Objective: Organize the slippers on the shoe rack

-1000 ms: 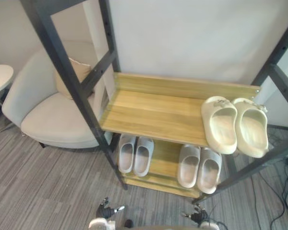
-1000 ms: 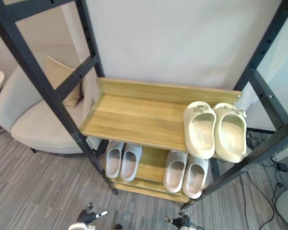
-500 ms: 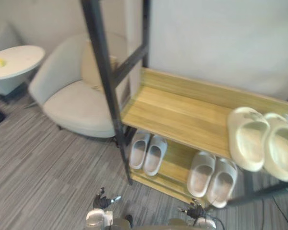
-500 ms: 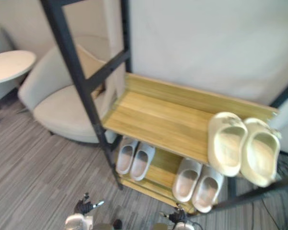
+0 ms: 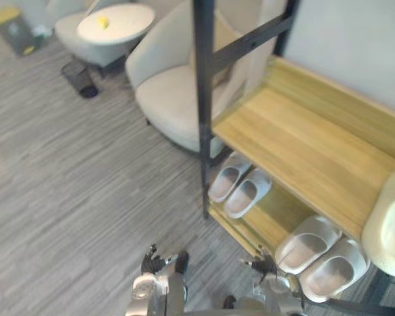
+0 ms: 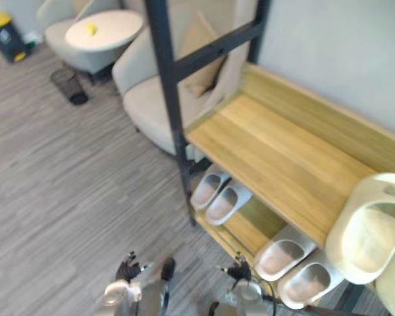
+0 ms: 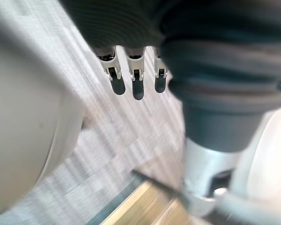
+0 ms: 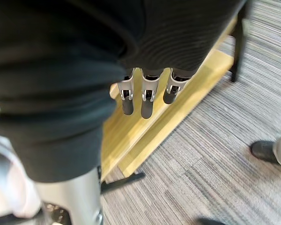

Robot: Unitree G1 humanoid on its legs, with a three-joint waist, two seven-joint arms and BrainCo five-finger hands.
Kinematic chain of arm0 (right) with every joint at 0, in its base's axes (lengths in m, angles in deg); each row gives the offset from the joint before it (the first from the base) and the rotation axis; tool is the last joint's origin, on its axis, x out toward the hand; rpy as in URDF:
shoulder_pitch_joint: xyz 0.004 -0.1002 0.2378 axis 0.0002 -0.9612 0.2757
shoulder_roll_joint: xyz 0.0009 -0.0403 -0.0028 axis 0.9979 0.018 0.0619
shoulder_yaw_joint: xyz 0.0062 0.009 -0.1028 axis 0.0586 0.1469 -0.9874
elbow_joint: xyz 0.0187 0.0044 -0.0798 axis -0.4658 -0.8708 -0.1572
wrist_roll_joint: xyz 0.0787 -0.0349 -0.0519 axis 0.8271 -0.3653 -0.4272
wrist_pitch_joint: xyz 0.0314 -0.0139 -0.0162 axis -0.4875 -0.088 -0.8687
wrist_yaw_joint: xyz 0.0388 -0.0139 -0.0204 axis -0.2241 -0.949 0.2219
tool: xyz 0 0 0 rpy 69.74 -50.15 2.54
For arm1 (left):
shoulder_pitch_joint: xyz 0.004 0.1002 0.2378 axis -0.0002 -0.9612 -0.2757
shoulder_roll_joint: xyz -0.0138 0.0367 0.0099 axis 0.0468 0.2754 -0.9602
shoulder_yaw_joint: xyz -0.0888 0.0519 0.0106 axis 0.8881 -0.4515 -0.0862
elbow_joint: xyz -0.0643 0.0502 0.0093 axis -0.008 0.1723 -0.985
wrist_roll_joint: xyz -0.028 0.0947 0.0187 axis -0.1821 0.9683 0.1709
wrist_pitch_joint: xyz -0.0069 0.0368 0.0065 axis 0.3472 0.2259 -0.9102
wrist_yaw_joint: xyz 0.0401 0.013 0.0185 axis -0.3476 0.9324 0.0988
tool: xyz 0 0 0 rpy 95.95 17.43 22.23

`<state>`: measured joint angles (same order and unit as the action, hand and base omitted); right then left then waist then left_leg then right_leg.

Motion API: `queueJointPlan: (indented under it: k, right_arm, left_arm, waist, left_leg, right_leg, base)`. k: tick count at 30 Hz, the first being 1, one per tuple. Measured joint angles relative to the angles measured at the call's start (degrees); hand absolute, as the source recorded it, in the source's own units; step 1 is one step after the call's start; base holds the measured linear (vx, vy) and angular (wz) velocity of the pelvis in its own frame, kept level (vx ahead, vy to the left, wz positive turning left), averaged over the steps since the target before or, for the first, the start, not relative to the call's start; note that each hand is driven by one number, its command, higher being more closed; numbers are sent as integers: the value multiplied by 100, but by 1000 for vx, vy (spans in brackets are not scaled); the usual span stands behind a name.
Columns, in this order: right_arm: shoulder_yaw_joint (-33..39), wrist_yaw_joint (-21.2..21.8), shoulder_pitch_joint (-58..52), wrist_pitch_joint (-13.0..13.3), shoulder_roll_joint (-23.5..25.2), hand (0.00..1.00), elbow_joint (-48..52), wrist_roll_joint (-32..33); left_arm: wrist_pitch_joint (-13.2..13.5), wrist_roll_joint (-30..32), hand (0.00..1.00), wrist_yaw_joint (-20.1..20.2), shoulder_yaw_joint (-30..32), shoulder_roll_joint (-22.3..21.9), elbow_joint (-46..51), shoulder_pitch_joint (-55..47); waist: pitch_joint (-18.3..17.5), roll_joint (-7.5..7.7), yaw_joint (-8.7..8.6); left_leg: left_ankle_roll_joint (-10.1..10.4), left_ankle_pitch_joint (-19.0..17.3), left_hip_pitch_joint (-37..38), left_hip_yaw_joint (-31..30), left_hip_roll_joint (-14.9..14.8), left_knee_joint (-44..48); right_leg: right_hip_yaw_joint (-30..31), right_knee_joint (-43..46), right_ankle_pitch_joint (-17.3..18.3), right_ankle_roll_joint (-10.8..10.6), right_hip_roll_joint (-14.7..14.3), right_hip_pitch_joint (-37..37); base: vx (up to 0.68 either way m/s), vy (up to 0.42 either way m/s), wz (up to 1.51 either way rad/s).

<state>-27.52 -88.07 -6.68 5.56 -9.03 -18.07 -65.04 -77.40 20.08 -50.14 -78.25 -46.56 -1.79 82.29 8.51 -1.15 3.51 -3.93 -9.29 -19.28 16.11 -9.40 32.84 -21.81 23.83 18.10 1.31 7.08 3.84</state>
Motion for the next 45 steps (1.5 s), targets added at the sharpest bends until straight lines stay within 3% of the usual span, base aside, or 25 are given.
queueJointPlan:
  k: [2,3,4,5,6,8,14,17,18,20,23,25,27,28,29,30,32,33,34,36,40,42,43,44,45]
  right_arm:
    - [202,3,-15,-6,26,0,73,0]
    - [233,5,-55,0,63,0,38,1]
    - [255,5,-45,7,86,0,-48,2]
    - [304,12,114,-11,40,0,-354,0]
    - [335,15,119,-4,28,0,-365,-2]
    - [449,32,250,-14,119,0,-621,-7]
    - [460,125,368,-28,73,0,-1049,-109]
    - [447,151,353,-63,84,0,-1121,-118]
    - [454,157,299,-74,62,0,-1106,-118]
    - [448,174,213,-68,127,0,-987,-117]
    - [444,174,207,-55,129,0,-993,-109]
    - [439,175,244,-43,115,0,-1002,-105]
    - [446,176,178,-38,104,0,-1017,-103]
    - [453,175,180,-51,70,0,-1057,-101]
    - [467,174,150,-66,41,0,-1055,-100]
    - [464,173,187,-65,54,0,-1042,-99]
    - [366,171,239,-65,151,0,-967,-98]
    - [198,142,223,-76,244,0,-776,-63]
    - [180,139,212,-74,255,0,-740,-58]
    - [-27,122,174,-74,348,0,-548,-41]
    - [29,72,192,-70,328,0,-326,-40]
    - [36,14,141,-77,262,0,-372,-43]
    - [41,0,141,-76,263,0,-449,-48]
    - [34,11,249,-106,288,0,-641,-53]
    - [32,12,253,-107,323,0,-692,-63]
  left_arm:
    - [0,107,0,2,-173,17,12,40]
    - [6,115,0,5,-229,50,5,55]
    - [7,130,0,13,-234,89,-65,123]
    - [-7,206,0,14,-264,42,-400,132]
    - [-16,210,0,25,-286,38,-508,131]
    - [-25,216,0,18,-385,256,-724,105]
    - [-13,217,0,17,-410,435,-887,-24]
    - [6,213,0,23,-376,443,-910,-11]
    - [4,214,0,22,-384,433,-916,-2]
    - [-5,211,0,16,-401,501,-921,2]
    - [-4,205,0,16,-374,487,-935,31]
    - [-7,201,0,15,-373,484,-949,26]
    - [-4,204,0,18,-366,473,-955,23]
    - [-4,204,0,17,-360,417,-957,31]
    - [21,201,0,12,-331,344,-928,0]
    - [16,202,0,13,-261,309,-929,-29]
    - [-1,200,0,10,-52,215,-873,-13]
    - [-19,198,0,12,68,112,-590,-7]
    - [-17,197,0,12,70,99,-550,-9]
    - [-20,193,0,11,38,41,-357,-3]
    - [-20,196,0,13,19,39,-207,111]
    - [-20,199,0,14,17,38,-211,99]
    - [-16,200,0,14,24,37,-235,95]
    - [-15,200,0,3,83,114,-297,129]
    - [-15,198,0,4,84,151,-300,126]
  waist:
    - [-41,15,-123]
    - [-101,133,-152]
    - [-97,203,-219]
    - [-129,60,-202]
    - [-131,-10,-205]
    - [-129,65,-200]
    - [-130,103,-147]
    - [-45,142,-160]
    - [-18,181,-208]
    - [-27,277,-315]
    - [-4,310,-325]
    - [4,314,-382]
    - [-26,445,-433]
    - [-55,434,-437]
    - [-116,272,-336]
    - [-107,217,-327]
    - [-57,136,-329]
    - [38,96,-308]
    - [48,83,-298]
    - [103,124,-168]
    - [133,209,-99]
    - [108,155,-59]
    - [112,157,-16]
    - [93,337,28]
    - [94,363,44]
  left_leg:
    - [363,222,334,3,462,-1078]
    - [391,256,480,-133,689,-1523]
    - [313,231,505,-94,791,-1597]
    - [398,-122,754,-268,616,-1138]
    - [555,-185,872,-426,644,-1450]
    - [436,202,1156,-430,874,-2059]
    - [269,418,1486,-428,1080,-2587]
    - [178,401,1762,-647,1181,-2902]
    - [140,421,1894,-889,1246,-3006]
    - [113,422,1970,-1300,1260,-3016]
    - [70,434,1986,-1731,1252,-3043]
    - [102,405,1983,-2085,1274,-3090]
    - [161,235,1978,-2540,1465,-2910]
    - [210,80,1986,-2772,1463,-2718]
    - [340,-74,1946,-2852,1314,-2474]
    - [418,-172,1916,-2878,1259,-2333]
    - [750,-482,1465,-2679,1165,-1113]
    - [909,-503,657,-2051,931,822]
    - [923,-515,570,-1932,852,1033]
    - [773,-633,110,-952,158,1876]
    - [580,-603,-305,-212,-109,743]
    - [362,43,-324,314,-68,-550]
    - [237,501,-275,392,33,-918]
    - [159,496,-209,344,353,-1098]
    - [88,443,-186,291,510,-1144]
  right_leg:
    - [257,-41,83,-18,23,86]
    - [374,-297,112,-43,152,39]
    - [207,-470,95,-254,294,-61]
    - [66,-651,-97,-397,241,-290]
    - [79,-682,-116,-430,174,-320]
    - [304,-951,-476,-461,252,-376]
    - [466,-1148,-817,-570,340,-526]
    - [473,-50,-814,-572,559,-251]
    - [566,738,-793,-522,669,64]
    - [1203,1186,-415,-542,343,528]
    - [1564,609,-382,-565,-66,982]
    - [1936,-260,-698,-541,-319,1094]
    - [2118,-672,-1023,-318,-270,1070]
    - [2026,-598,-1062,-297,-274,987]
    - [1842,-611,-981,-214,-358,868]
    - [1728,-627,-967,-179,-385,809]
    - [1548,-810,-869,-48,-534,484]
    - [1381,-1102,-841,56,-670,-18]
    - [1367,-1126,-832,74,-704,-80]
    - [1252,-1409,-761,180,-787,-677]
    - [975,-1940,-650,-3,-545,-1158]
    - [752,-2019,-514,-232,-419,-1377]
    - [690,-2000,-389,-397,-393,-1488]
    - [644,-1961,-385,-405,-177,-1496]
    - [610,-1858,-438,-398,-80,-1493]
  base:
    - [-89,113,141]
    - [-43,83,105]
    - [20,113,86]
    - [52,82,65]
    - [49,112,38]
    - [35,178,13]
    - [15,111,-1]
    - [-35,89,29]
    - [12,50,75]
    - [87,4,96]
    - [106,-48,89]
    - [162,-110,103]
    - [229,-176,131]
    - [442,-225,96]
    - [379,-180,69]
    - [404,-149,42]
    - [400,-165,47]
    - [343,-138,42]
    - [332,-94,28]
    - [312,-49,5]
    - [316,49,19]
    - [404,203,55]
    - [527,266,73]
    - [445,228,79]
    - [406,227,81]
